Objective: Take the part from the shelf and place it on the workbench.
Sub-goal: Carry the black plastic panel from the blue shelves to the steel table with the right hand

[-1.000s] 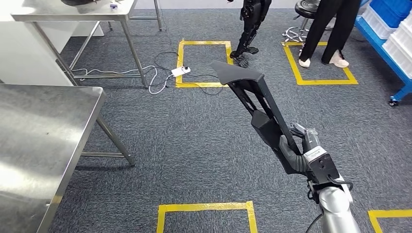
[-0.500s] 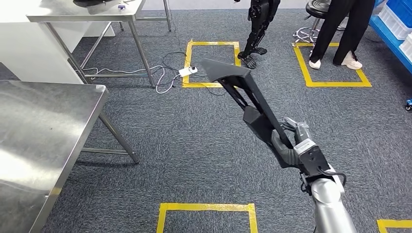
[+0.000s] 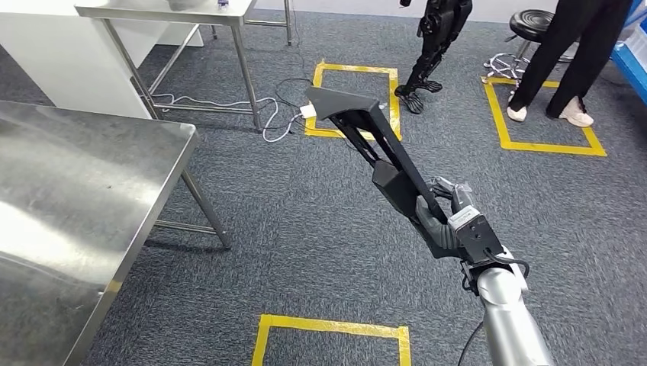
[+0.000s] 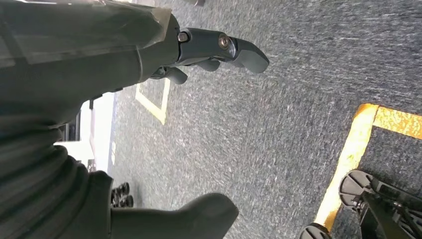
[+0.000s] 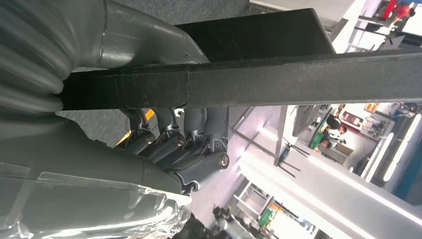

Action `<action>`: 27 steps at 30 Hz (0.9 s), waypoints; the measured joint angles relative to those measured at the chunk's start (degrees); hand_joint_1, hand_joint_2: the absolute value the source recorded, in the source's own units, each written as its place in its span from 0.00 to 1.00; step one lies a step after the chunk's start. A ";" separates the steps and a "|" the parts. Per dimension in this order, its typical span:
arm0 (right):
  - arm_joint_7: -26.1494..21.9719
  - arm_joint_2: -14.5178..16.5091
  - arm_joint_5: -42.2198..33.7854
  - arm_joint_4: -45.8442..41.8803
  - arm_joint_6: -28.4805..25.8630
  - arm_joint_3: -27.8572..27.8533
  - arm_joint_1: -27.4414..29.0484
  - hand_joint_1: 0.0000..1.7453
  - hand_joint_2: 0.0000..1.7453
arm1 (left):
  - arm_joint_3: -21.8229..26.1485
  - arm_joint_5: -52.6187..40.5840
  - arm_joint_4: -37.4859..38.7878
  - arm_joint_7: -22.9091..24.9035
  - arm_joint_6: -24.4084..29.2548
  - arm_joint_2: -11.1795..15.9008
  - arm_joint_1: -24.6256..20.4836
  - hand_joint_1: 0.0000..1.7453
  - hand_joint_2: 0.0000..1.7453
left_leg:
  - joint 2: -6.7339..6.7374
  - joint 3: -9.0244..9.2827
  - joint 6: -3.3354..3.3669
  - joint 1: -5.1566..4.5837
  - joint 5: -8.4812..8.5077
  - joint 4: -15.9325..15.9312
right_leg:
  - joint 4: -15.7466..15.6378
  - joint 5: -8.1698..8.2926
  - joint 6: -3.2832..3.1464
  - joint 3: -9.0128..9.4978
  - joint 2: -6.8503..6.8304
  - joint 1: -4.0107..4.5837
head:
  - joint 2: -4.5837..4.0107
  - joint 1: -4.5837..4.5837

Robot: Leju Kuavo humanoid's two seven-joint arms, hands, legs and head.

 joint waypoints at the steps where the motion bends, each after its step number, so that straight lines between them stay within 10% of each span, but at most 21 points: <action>1: -0.11 -0.20 -0.22 0.22 -0.14 0.02 -0.01 1.00 1.00 | -0.01 -0.01 0.00 -0.01 -0.08 -0.01 0.01 0.00 1.00 | -0.40 0.03 -0.14 0.05 -0.09 0.17 | -3.89 1.74 0.58 1.79 0.14 -0.21 | -0.01 0.01; 4: -0.43 -0.79 -0.92 0.47 -0.52 0.02 0.04 1.00 1.00 | -0.04 -0.08 0.03 -0.05 -0.44 0.11 0.04 0.00 1.00 | -1.34 -0.32 -0.98 -0.05 -0.63 1.05 | -13.26 5.14 0.92 6.25 1.06 -0.56 | 0.00 0.13; 9: -0.71 -1.78 -2.55 0.63 -0.68 -0.37 0.42 1.00 1.00 | -0.20 -0.40 0.10 -0.06 -0.72 0.40 0.41 0.00 1.00 | -0.73 -1.41 -2.19 0.20 -1.92 2.87 | -13.95 5.66 -0.77 6.57 0.78 -0.54 | 0.00 -0.10; 14: -1.24 -2.72 -3.47 0.78 -0.52 -1.03 1.45 1.00 1.00 | -0.25 -0.52 0.11 -0.05 -0.98 0.59 0.45 0.00 1.00 | 1.29 -8.82 -3.04 0.55 -8.78 18.20 | -14.01 5.51 -1.59 6.72 -0.40 -0.22 | 0.01 -0.32; 20: -1.74 -3.15 -4.11 0.81 -1.21 -1.33 2.53 1.00 1.00 | -0.41 -0.52 0.11 -0.05 -1.21 1.14 0.32 0.00 1.00 | 3.06 -0.67 -1.66 -0.11 -1.53 2.12 | -14.02 5.23 -1.32 7.03 -1.51 0.35 | 0.00 -0.29; 24: -1.86 -3.33 -4.22 0.55 -1.52 -1.52 3.23 1.00 1.00 | -0.78 -0.52 0.10 -0.04 -1.36 1.44 0.29 0.00 1.00 | 2.30 0.07 -0.43 -0.24 -0.92 0.54 | -13.44 4.66 -0.41 6.79 -1.54 0.31 | 0.00 -0.25; 27: -1.95 -3.52 -4.31 0.35 -1.59 -2.13 3.69 1.00 1.00 | -1.04 -0.52 0.09 -0.04 -1.53 1.62 0.24 0.00 1.00 | 1.58 0.57 0.27 -0.09 -0.40 -0.22 | -4.61 0.51 -0.72 2.66 -0.21 0.18 | -0.01 -0.05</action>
